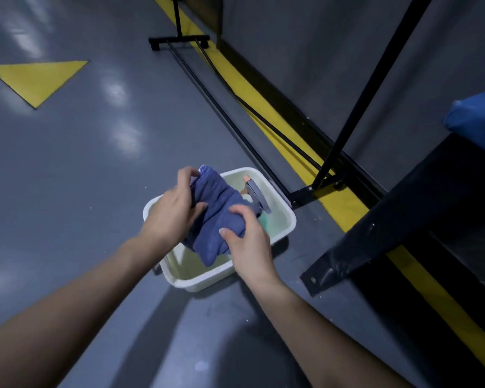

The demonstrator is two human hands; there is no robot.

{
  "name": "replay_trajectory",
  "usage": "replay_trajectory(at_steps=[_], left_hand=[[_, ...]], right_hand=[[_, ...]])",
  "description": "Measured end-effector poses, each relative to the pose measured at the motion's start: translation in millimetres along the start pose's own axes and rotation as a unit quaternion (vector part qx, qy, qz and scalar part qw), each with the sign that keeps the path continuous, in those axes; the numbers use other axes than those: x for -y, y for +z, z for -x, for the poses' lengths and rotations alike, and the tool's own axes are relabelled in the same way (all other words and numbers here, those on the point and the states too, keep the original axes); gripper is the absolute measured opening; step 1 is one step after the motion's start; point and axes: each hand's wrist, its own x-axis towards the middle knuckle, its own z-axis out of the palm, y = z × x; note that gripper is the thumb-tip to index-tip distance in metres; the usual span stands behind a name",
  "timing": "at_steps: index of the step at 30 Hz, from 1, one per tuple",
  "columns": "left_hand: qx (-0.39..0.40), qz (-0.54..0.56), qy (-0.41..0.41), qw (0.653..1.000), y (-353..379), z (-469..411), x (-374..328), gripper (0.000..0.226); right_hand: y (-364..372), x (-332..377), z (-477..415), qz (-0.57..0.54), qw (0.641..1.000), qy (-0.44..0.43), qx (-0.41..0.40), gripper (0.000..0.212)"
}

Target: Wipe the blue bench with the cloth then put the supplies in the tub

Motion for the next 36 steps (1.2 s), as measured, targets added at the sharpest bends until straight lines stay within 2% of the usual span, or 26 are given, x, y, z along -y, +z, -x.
replay_trajectory(at_steps=[2,4,5,8,11,13,15,17,20,22,24,27,29,33,35,36], left_hand=[[0.064,-0.084,0.003,0.994,6.5,-17.1,11.6,0.031],[0.118,-0.131,0.011,0.984,18.1,-28.8,22.1,0.017],[0.139,-0.124,-0.014,0.982,24.0,-31.8,25.2,0.013],[0.199,-0.083,-0.102,0.971,42.9,-37.7,35.8,0.017],[0.264,-0.11,-0.086,0.954,60.9,-42.8,46.0,0.032],[0.283,-0.154,-0.083,0.943,70.7,-43.0,50.2,0.036],[0.3,-0.233,-0.058,0.923,77.8,-42.0,53.0,0.036],[0.321,-0.317,-0.025,0.892,83.3,-42.0,59.7,0.038],[0.305,-0.381,-0.012,0.873,87.3,-37.9,65.4,0.039],[0.247,-0.416,-0.001,0.875,88.9,-32.4,59.3,0.038],[0.229,-0.404,-0.05,0.884,93.6,-33.0,56.1,0.037],[0.327,-0.332,-0.182,0.866,102.4,-43.1,62.8,0.044],[0.363,-0.244,-0.242,0.866,102.6,-46.0,62.9,0.045],[0.397,-0.083,-0.293,0.866,98.2,-45.9,67.7,0.04],[0.39,-0.04,-0.317,0.863,96.3,-40.3,68.5,0.04],[0.367,-0.006,-0.32,0.874,94.9,-37.9,69.9,0.04]], right_hand=[[12.0,-4.8,-11.0,0.107,0.993,0.035,0.046,0.032],[19.8,-4.6,-17.9,0.197,0.973,0.052,0.111,0.036],[23.3,-3.1,-20.3,0.248,0.956,0.054,0.147,0.039],[32.3,0.9,-27.6,0.356,0.901,0.069,0.236,0.039],[46.8,-2.6,-41.0,0.398,0.856,0.12,0.307,0.032],[57.2,-10.7,-50.0,0.415,0.829,0.161,0.338,0.042],[63.4,-18.2,-55.1,0.443,0.798,0.191,0.363,0.052],[63.6,-26.0,-58.4,0.48,0.767,0.2,0.376,0.048],[58.5,-28.0,-57.1,0.507,0.77,0.159,0.353,0.04],[55.8,-26.9,-55.9,0.516,0.781,0.124,0.33,0.037],[56.3,-26.7,-56.6,0.511,0.783,0.105,0.339,0.033],[59.0,-25.0,-57.7,0.515,0.753,0.127,0.389,0.035],[59.6,-22.8,-56.5,0.514,0.753,0.125,0.391,0.036],[51.1,-17.9,-51.5,0.509,0.787,0.085,0.338,0.032],[46.0,-11.9,-46.8,0.495,0.809,0.07,0.308,0.031],[43.0,-6.8,-42.3,0.485,0.819,0.066,0.3,0.031]])
